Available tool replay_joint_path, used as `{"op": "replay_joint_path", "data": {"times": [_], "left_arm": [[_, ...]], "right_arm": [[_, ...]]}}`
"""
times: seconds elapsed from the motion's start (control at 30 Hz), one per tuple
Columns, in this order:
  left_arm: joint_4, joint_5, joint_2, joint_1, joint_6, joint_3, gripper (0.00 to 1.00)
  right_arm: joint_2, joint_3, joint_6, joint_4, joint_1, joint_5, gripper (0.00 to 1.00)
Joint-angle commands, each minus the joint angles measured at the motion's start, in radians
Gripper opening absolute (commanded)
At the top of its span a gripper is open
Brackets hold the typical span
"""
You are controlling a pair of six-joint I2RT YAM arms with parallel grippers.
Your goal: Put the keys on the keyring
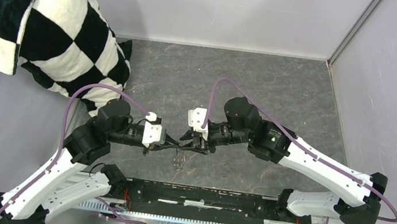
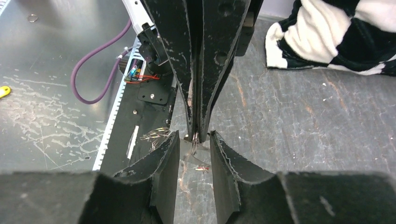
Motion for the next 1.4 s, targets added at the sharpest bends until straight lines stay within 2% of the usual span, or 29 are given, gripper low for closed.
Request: {"op": "replay_joint_path", "data": {"times": [0.0, 0.4, 0.5, 0.63, 0.7, 0.73, 0.83, 0.97, 1.07, 1.17, 1.37], "left_arm": [[0.011, 0.035, -0.006, -0.001, 0.041, 0.035, 0.02], [0.01, 0.031, -0.003, -0.001, 0.045, 0.044, 0.02], [0.01, 0.033, -0.003, -0.001, 0.043, 0.046, 0.02], [0.01, 0.038, -0.009, -0.001, 0.039, 0.043, 0.02], [0.01, 0.04, -0.013, -0.001, 0.04, 0.036, 0.03], [0.01, 0.04, -0.014, -0.001, 0.04, 0.034, 0.07], [0.01, 0.034, -0.022, -0.002, 0.038, 0.031, 0.29], [-0.009, -0.002, -0.045, -0.001, 0.089, 0.009, 0.42], [0.011, -0.039, -0.081, -0.001, 0.128, -0.035, 0.44], [0.126, -0.095, -0.124, -0.001, 0.074, -0.086, 0.44], [0.181, -0.055, -0.111, -0.001, 0.015, -0.089, 0.43]], "right_arm": [[0.007, 0.072, -0.029, -0.003, -0.004, 0.0, 0.36], [0.058, 0.098, -0.032, -0.046, -0.005, -0.02, 0.31], [0.064, 0.104, -0.036, -0.047, -0.004, -0.018, 0.23], [0.061, 0.101, -0.041, -0.039, -0.006, -0.017, 0.01], [0.054, 0.09, -0.038, -0.023, -0.007, -0.017, 0.0], [0.049, 0.084, -0.035, -0.015, -0.008, -0.015, 0.0], [0.026, 0.053, -0.018, 0.026, -0.016, 0.005, 0.0], [-0.046, -0.039, 0.055, 0.175, -0.039, -0.016, 0.0], [-0.079, -0.107, 0.115, 0.287, -0.049, -0.043, 0.0], [-0.097, -0.156, 0.168, 0.37, -0.051, -0.048, 0.0], [-0.116, -0.25, 0.246, 0.521, -0.049, -0.055, 0.0]]}}
